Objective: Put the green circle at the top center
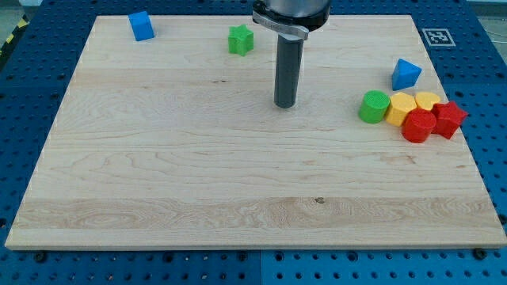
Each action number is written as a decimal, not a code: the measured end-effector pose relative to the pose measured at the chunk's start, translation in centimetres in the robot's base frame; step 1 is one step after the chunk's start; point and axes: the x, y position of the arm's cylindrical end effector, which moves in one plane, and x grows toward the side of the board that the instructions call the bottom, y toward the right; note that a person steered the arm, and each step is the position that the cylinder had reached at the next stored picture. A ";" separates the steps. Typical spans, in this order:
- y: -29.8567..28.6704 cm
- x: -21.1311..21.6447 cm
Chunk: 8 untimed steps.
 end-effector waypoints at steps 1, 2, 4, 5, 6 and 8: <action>1.8 0.3; 3.6 1.8; 13.2 5.0; 14.0 5.1; 14.7 5.1; 15.8 4.4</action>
